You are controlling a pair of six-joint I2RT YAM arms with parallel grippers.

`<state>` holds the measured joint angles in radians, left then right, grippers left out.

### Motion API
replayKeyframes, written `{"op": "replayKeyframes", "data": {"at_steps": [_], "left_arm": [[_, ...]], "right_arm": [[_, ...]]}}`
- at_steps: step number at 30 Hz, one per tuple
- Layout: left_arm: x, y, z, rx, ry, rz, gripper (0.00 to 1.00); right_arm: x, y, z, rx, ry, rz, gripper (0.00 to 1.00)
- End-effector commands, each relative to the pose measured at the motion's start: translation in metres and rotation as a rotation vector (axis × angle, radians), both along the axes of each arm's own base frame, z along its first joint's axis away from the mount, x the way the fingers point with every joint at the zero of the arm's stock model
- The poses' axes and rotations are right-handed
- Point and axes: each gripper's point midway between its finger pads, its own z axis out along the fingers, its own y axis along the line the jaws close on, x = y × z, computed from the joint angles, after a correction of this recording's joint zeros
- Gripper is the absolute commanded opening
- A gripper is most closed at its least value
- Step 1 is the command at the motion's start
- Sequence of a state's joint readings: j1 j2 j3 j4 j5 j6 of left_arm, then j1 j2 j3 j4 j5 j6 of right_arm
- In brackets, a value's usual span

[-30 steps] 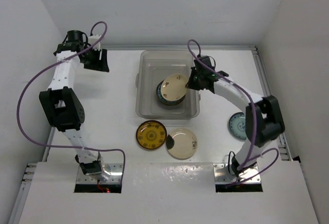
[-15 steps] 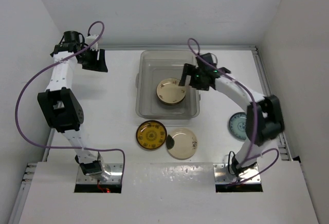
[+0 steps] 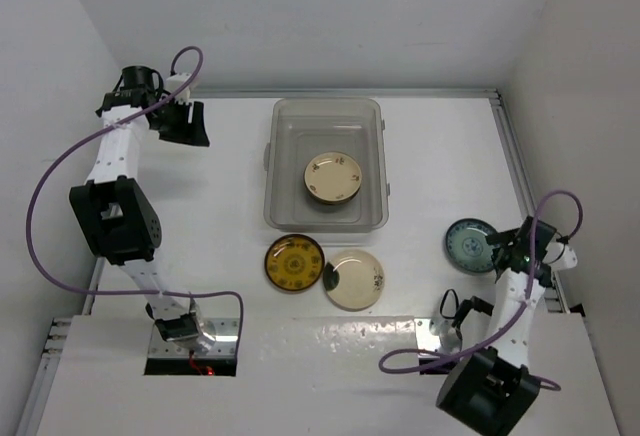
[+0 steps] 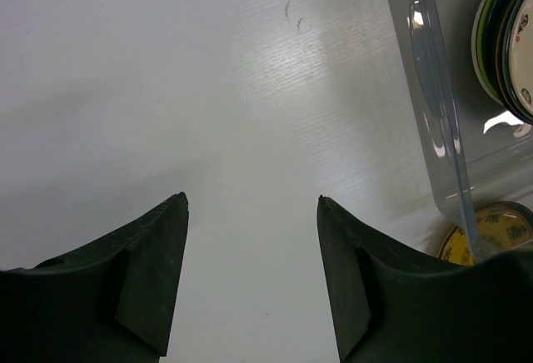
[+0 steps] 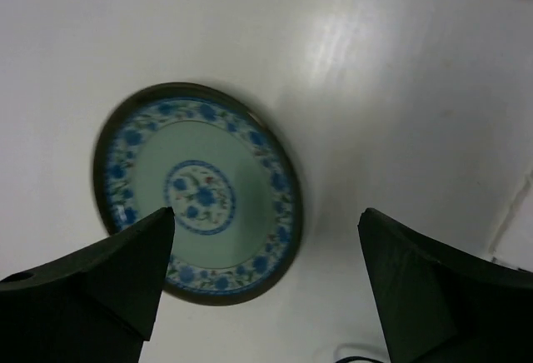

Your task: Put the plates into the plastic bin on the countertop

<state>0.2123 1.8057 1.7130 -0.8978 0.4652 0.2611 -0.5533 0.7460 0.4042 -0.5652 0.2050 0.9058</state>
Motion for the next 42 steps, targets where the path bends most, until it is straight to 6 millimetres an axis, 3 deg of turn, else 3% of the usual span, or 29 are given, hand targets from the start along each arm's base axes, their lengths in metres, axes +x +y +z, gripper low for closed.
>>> {"op": "replayKeyframes", "data": {"at_steps": [1, 5, 9, 10, 11, 14, 15, 18, 19, 20, 22, 26, 27, 28, 29, 31, 32, 34, 35, 36, 37, 38, 39, 40, 41, 42], "left_arm": [[-0.004, 0.003, 0.021, -0.009, -0.063, -0.013, 0.65], [-0.006, 0.004, 0.019, -0.026, -0.058, -0.012, 0.65], [-0.006, 0.01, 0.02, -0.038, -0.057, 0.008, 0.65], [-0.006, 0.01, 0.02, -0.038, -0.057, 0.008, 0.65], [-0.007, 0.014, 0.02, -0.038, -0.057, 0.017, 0.65], [-0.007, 0.014, 0.02, -0.038, -0.057, 0.017, 0.65], [-0.007, 0.014, 0.02, -0.038, -0.057, 0.017, 0.65], [-0.008, 0.013, 0.023, -0.041, -0.062, 0.023, 0.65], [-0.008, 0.013, 0.023, -0.041, -0.062, 0.023, 0.65], [-0.006, 0.013, 0.027, -0.039, -0.071, 0.023, 0.65], [-0.005, 0.014, 0.03, -0.036, -0.08, 0.023, 0.65], [-0.005, 0.014, 0.03, -0.036, -0.08, 0.023, 0.65], [-0.005, 0.014, 0.03, -0.036, -0.08, 0.023, 0.65], [-0.005, 0.016, 0.029, -0.028, -0.078, 0.029, 0.65], [-0.005, 0.016, 0.029, -0.028, -0.078, 0.029, 0.65], [-0.005, 0.017, 0.029, -0.021, -0.076, 0.034, 0.65], [-0.005, 0.017, 0.029, -0.026, -0.073, 0.041, 0.65], [-0.006, 0.016, 0.026, -0.028, -0.064, 0.041, 0.65], [-0.006, 0.016, 0.026, -0.028, -0.064, 0.041, 0.65], [-0.007, 0.016, 0.026, -0.034, -0.061, 0.048, 0.65], [-0.007, 0.016, 0.026, -0.034, -0.061, 0.048, 0.65], [-0.007, 0.016, 0.026, -0.034, -0.061, 0.048, 0.65], [-0.008, 0.015, 0.023, -0.042, -0.049, 0.055, 0.65], [-0.008, 0.015, 0.022, -0.042, -0.049, 0.055, 0.65], [-0.008, 0.015, 0.022, -0.042, -0.049, 0.055, 0.65], [-0.009, 0.015, 0.026, -0.04, -0.058, 0.054, 0.65]], "right_arm": [[-0.014, -0.014, -0.007, 0.0, -0.03, -0.15, 0.9], [-0.017, -0.01, -0.028, 0.046, -0.005, -0.174, 0.84], [0.0, 0.008, -0.058, 0.151, -0.052, -0.093, 0.8], [0.01, 0.004, -0.056, 0.135, -0.096, -0.08, 0.78], [0.008, 0.011, -0.063, 0.169, -0.085, -0.064, 0.76], [0.013, 0.016, -0.073, 0.208, -0.076, -0.044, 0.58], [0.016, 0.019, -0.077, 0.232, -0.078, -0.027, 0.44], [0.024, 0.021, -0.08, 0.248, -0.088, 0.018, 0.25], [0.03, 0.026, -0.079, 0.268, -0.11, 0.062, 0.11], [0.035, 0.026, -0.077, 0.281, -0.105, 0.08, 0.03], [0.051, 0.032, -0.068, 0.289, -0.126, 0.179, 0.0], [0.096, 0.031, -0.017, 0.179, -0.203, 0.33, 0.0], [0.113, 0.033, 0.015, 0.12, -0.272, 0.373, 0.0], [0.122, 0.042, 0.028, 0.102, -0.301, 0.412, 0.0], [0.143, 0.041, 0.069, 0.022, -0.377, 0.439, 0.0], [0.152, 0.042, 0.102, -0.051, -0.427, 0.441, 0.0], [0.168, 0.058, 0.143, -0.106, -0.498, 0.496, 0.0], [0.175, 0.062, 0.165, -0.175, -0.516, 0.51, 0.0], [0.184, 0.091, 0.182, -0.178, -0.551, 0.588, 0.0], [0.191, 0.098, 0.19, -0.192, -0.563, 0.6, 0.0], [0.196, 0.117, 0.197, -0.192, -0.578, 0.656, 0.0], [0.201, 0.134, 0.19, -0.177, -0.563, 0.709, 0.0], [0.208, 0.169, 0.184, -0.148, -0.545, 0.809, 0.0], [0.211, 0.182, 0.185, -0.142, -0.54, 0.851, 0.0], [0.217, 0.191, 0.167, -0.135, -0.479, 0.88, 0.0], [0.223, 0.22, 0.162, -0.11, -0.459, 0.954, 0.0]]}}
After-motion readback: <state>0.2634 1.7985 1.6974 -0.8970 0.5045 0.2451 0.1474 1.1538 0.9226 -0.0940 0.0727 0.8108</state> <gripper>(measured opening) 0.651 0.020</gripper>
